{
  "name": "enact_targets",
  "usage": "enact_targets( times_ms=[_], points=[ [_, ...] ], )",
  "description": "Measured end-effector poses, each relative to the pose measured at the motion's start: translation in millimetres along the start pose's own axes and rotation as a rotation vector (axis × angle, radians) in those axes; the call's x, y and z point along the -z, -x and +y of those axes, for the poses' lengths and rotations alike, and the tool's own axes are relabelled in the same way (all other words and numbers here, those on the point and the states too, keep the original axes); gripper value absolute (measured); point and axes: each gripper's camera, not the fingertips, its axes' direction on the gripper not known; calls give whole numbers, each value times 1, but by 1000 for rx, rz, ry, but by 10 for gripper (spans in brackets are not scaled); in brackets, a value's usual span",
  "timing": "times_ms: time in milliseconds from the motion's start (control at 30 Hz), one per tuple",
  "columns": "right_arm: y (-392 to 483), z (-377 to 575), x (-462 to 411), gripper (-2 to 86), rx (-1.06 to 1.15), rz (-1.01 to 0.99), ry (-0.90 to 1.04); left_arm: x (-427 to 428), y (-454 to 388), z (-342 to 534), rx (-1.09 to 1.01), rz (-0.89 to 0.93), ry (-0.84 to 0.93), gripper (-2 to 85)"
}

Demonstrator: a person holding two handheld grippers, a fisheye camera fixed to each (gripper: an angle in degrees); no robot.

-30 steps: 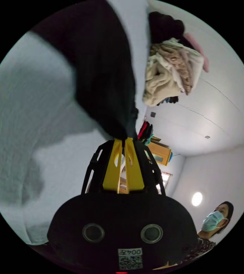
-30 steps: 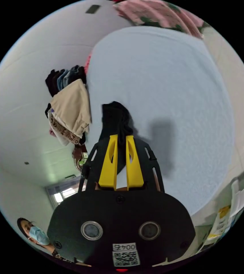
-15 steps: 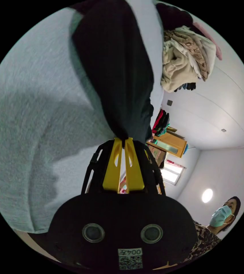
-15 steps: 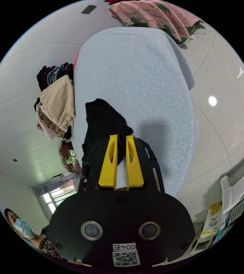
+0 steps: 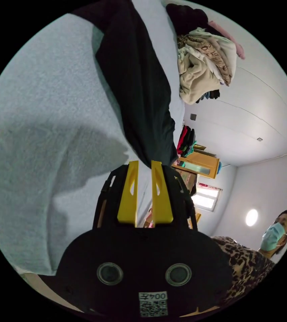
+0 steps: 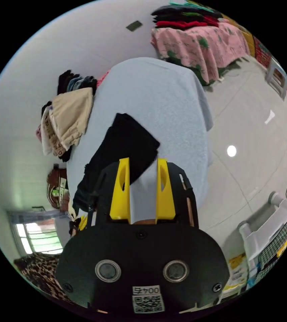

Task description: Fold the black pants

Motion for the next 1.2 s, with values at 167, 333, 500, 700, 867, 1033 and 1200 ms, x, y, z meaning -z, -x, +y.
enact_targets(
  times_ms=[167,333,500,700,867,1033,1200],
  points=[
    [90,93,-64,105,203,-75,136,69,-32,23,-99,-140,-29,69],
    [159,197,-144,101,301,-126,310,164,-54,23,-148,-322,-156,68],
    [211,298,-215,100,261,-140,400,261,-70,-3,-180,-444,-212,68],
    [297,421,-287,95,243,-18,324,344,-97,-72,-340,-453,-86,69],
    [370,526,-355,88,38,-109,207,395,-131,-134,-553,-500,98,72],
    [429,585,-424,96,-48,-349,216,427,-174,-176,-707,-533,195,78],
    [477,614,-489,114,-85,-516,266,429,-226,-222,-835,-547,328,97]
  ],
)
